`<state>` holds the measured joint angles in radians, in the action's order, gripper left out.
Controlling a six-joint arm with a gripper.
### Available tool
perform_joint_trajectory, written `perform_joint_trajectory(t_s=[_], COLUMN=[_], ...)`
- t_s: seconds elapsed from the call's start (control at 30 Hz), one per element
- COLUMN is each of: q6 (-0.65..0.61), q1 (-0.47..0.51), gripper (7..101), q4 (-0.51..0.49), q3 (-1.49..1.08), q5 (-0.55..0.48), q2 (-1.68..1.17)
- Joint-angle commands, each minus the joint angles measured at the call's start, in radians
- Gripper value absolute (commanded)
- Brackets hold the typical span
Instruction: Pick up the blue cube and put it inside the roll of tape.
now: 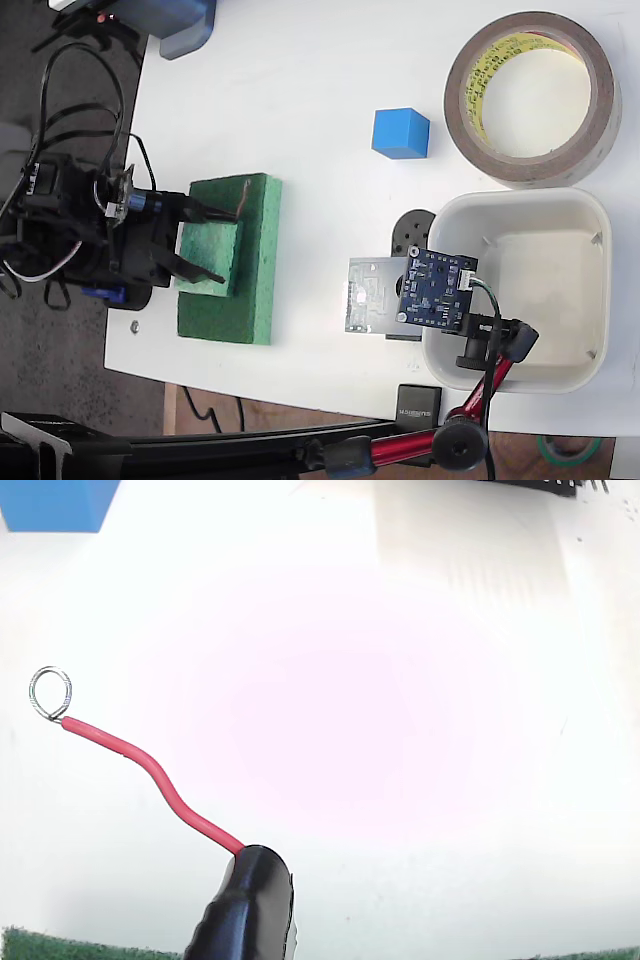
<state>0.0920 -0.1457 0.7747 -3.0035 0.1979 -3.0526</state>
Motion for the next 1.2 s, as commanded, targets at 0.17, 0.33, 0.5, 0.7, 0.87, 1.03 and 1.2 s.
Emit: perform_joint_trajectory(t_s=[0.17, 0.33, 0.5, 0.7, 0.87, 1.03, 1.2], q6=[0.003, 0.003, 0.002, 0.041, 0.052, 0.057, 0.106], q1=[0.012, 0.015, 0.064, 0.041, -0.038, -0.084, -0.150], gripper=[100.3, 100.3, 100.3, 100.3, 100.3, 100.3, 100.3], q4=[-0.005, 0.005, 0.006, -0.054, -0.103, -0.141, -0.097], q3=[0.009, 0.066, 0.124, 0.221, 0.417, 0.624, 0.836], q5=[-0.002, 0.000, -0.043, -0.052, 0.029, 0.055, 0.121], q2=[-0.002, -0.002, 0.002, 0.110, 0.400, 0.676, 0.908])
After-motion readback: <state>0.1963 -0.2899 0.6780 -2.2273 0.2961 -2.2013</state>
